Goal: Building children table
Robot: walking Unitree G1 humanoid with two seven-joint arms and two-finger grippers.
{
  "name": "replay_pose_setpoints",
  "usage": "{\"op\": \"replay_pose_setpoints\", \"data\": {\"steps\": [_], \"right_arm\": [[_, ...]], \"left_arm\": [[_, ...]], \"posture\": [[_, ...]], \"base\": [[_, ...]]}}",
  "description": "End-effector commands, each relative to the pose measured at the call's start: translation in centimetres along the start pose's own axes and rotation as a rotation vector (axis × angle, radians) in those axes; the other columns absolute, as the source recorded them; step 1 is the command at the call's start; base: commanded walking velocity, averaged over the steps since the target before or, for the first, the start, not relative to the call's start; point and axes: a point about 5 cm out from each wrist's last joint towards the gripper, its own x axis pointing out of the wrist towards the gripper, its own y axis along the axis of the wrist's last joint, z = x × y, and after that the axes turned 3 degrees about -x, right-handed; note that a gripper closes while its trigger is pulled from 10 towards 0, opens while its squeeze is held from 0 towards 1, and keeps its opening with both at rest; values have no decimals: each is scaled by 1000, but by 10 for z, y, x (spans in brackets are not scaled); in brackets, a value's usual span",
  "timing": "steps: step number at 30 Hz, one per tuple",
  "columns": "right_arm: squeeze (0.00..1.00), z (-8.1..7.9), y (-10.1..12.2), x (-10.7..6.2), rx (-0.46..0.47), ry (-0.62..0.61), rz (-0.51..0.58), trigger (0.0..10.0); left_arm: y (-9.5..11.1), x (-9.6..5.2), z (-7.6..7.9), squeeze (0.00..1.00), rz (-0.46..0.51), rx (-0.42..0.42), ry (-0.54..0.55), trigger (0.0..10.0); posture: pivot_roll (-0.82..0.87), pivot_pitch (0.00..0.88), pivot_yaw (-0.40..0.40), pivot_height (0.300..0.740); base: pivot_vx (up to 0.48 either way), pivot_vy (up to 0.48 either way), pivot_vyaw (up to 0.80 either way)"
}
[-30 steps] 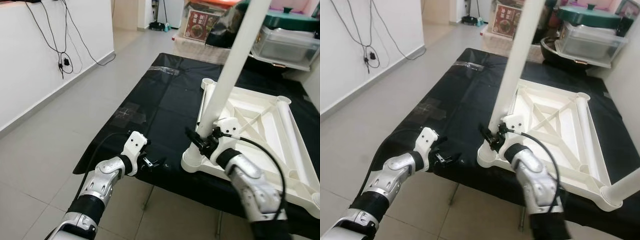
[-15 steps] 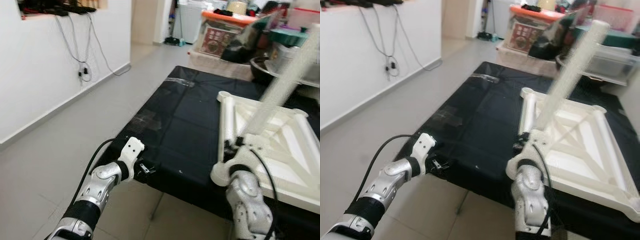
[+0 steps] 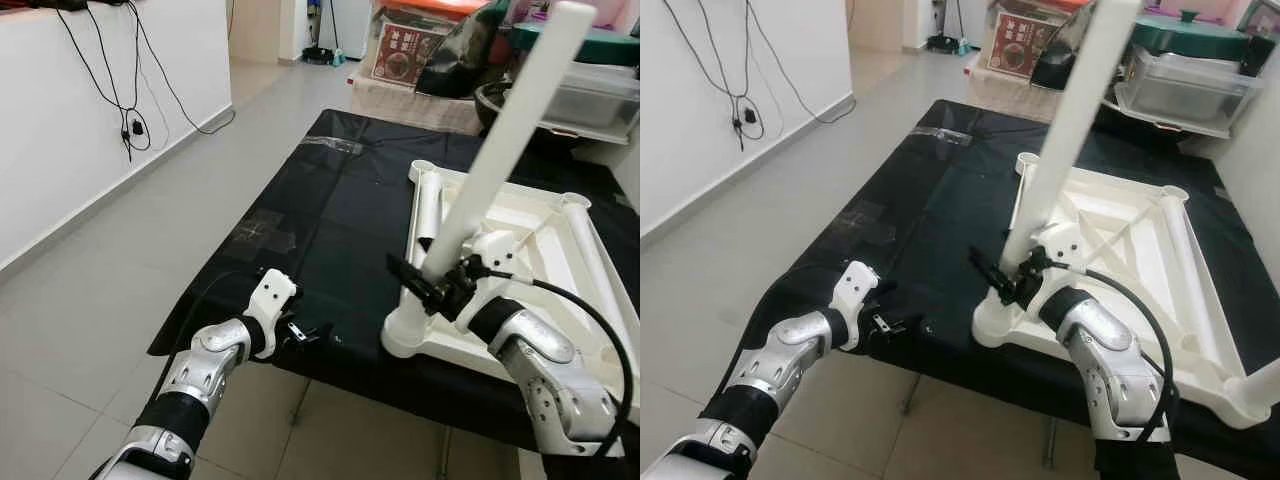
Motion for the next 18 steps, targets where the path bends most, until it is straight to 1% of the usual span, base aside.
{"op": "replay_pose_setpoints", "data": {"steps": [1, 2, 3, 4, 5, 6, 7, 8, 9, 10, 12, 13, 14, 15, 16, 17, 18], "right_arm": [[0, -10, -20, 10, 42, 68, -66, 0], [0, 4, -31, 18, 47, -105, -119, 0], [0, 12, -39, 23, 48, -230, -156, 0], [0, 27, -46, 22, 84, -427, -185, 0], [0, 35, -50, 19, 112, -546, -202, 0], [0, 46, -56, 10, 163, -734, -223, 0], [0, 46, -56, 10, 163, -734, -223, 0], [0, 51, -61, 3, 197, -858, -242, 0], [0, 49, -66, -9, 244, -981, -247, 0], [0, 41, -70, -17, 279, -1048, -251, 0], [0, 41, -70, -17, 279, -1048, -251, 0], [0, 24, -67, -23, 288, -1067, -231, 3529], [0, 24, -67, -23, 288, -1067, -231, 3529], [0, 12, -58, -20, 257, -1027, -207, 10000], [0, 5, -53, -17, 236, -1002, -188, 10000], [0, 5, -53, -17, 236, -1002, -188, 10000], [0, -3, -43, -14, 205, -952, -160, 10000]], "left_arm": [[-1, 1, 0, 0, -13, 14, -3, 10000], [-1, 1, 0, 0, -10, 11, 0, 10000], [-1, 1, 1, 0, -8, 10, 1, 10000], [-2, 1, 1, 0, -8, 9, 2, 10000], [-2, 0, 1, 0, -9, 8, 3, 10000], [-3, 0, 1, 0, -10, 10, 3, 10000], [-3, 0, 1, 0, -10, 10, 3, 10000], [-3, 0, 1, 0, -11, 10, 3, 10000], [-2, 0, 0, 0, -11, 12, 4, 10000], [-2, -1, -1, 0, -11, 13, 6, 10000], [-2, -1, -1, 0, -11, 13, 6, 10000], [-2, -3, -3, 0, -12, 15, 8, 10000], [-2, -3, -3, 0, -12, 15, 8, 10000], [-3, -3, -3, 0, -14, 14, 9, 10000], [-3, -3, -3, 0, -15, 13, 9, 10000], [-3, -3, -3, 0, -15, 13, 9, 10000], [-4, -3, -2, 0, -16, 11, 5, 10000]], "posture": [[143, 0, -118, 740], [148, 0, -125, 740], [148, 0, -125, 740], [150, 0, -123, 740], [150, 0, -123, 740], [151, 0, -123, 740], [151, 0, -123, 740], [151, 0, -123, 740], [153, 0, -123, 740], [148, 0, -120, 740], [148, 0, -120, 740], [136, 0, -115, 740], [136, 0, -115, 740], [130, 0, -113, 740], [130, 0, -113, 740], [130, 0, -113, 740], [125, 0, -110, 740]], "base": [[0, 0, 0], [0, 0, 0], [0, 0, 0], [0, 0, 0], [0, 0, 0], [0, 0, 0], [0, 0, 0], [0, 0, 0], [0, 0, 0], [0, 0, 0], [0, 0, 0], [0, 0, 0], [0, 0, 0], [0, 0, 0], [0, 0, 0], [0, 0, 0], [0, 0, 0]]}}
